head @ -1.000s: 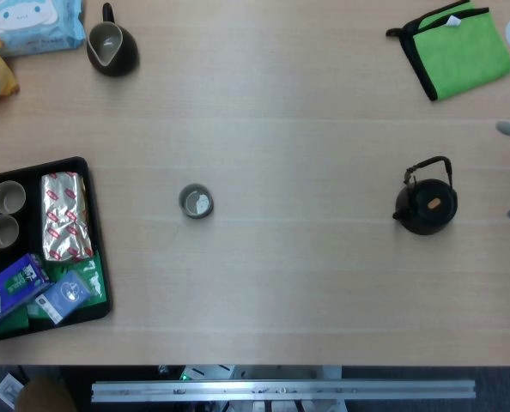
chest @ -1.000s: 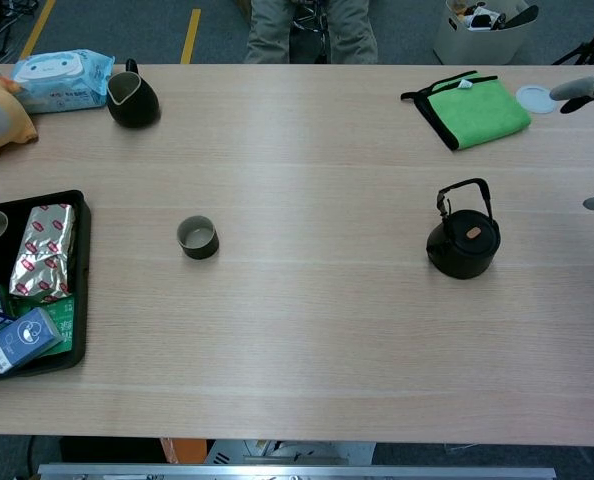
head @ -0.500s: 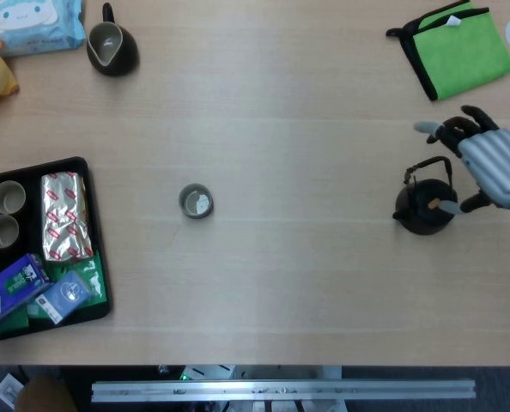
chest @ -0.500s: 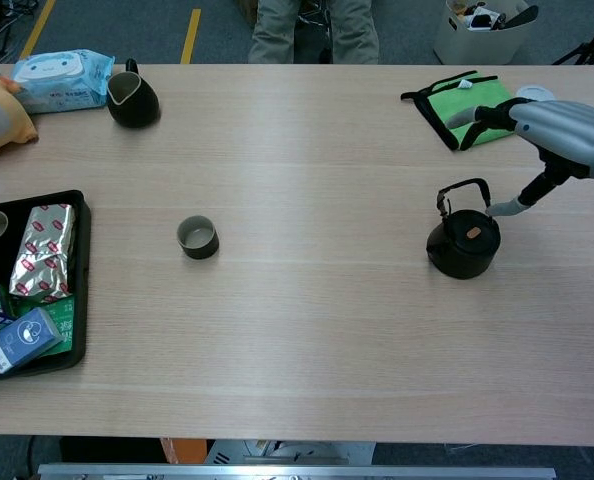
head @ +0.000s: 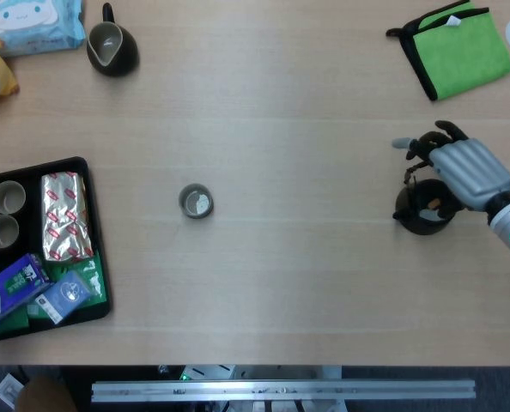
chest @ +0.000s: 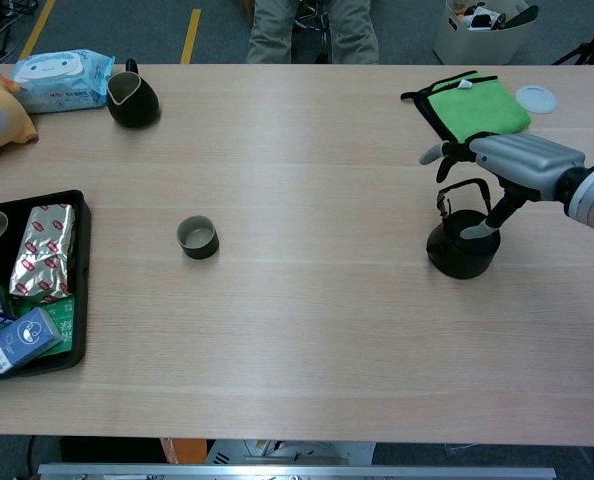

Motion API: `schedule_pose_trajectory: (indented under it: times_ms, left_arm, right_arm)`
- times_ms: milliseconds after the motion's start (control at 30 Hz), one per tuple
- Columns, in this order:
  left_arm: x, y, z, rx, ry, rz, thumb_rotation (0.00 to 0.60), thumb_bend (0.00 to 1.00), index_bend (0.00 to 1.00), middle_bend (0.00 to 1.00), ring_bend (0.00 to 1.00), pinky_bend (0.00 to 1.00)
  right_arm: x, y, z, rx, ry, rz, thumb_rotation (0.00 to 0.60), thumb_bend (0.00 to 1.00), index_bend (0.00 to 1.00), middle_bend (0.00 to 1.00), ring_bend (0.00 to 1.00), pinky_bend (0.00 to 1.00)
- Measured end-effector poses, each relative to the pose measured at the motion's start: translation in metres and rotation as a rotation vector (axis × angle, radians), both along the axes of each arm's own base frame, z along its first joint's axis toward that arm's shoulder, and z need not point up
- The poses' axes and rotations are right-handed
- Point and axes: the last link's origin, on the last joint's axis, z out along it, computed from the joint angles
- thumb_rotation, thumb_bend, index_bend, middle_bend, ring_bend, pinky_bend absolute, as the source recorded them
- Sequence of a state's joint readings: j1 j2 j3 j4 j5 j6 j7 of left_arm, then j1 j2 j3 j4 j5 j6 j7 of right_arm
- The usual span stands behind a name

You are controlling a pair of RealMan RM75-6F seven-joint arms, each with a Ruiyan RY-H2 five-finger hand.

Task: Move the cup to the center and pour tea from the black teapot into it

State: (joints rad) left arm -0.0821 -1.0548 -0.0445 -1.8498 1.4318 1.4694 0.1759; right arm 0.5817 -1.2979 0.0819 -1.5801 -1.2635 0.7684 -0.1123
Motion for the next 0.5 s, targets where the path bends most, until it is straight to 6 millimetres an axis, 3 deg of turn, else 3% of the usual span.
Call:
schedule_pose_trajectory:
  times_ms: [233,500]
  left_arm:
    - [-0.0028,-0.0007,0.0014,0.004,0.001,0.006,0.6,0.27,0.14,0.19,0.15,0.08]
    - [-0.0034,-0.0002,0.0004,0.0,-0.006,0.0,0.6,0.27,0.14,0.19,0.15,0.08]
  right_arm:
    - [0.0009,0.0018,-0.0077,0.025,0.012,0.0,0.6,0.0,0.17,0.34,0.26,0.0]
    - [0.0035,0.0068,-0.0017,0.016,-0.008,-0.003,0.6,0.0,0.17,0.37,0.38,0.0]
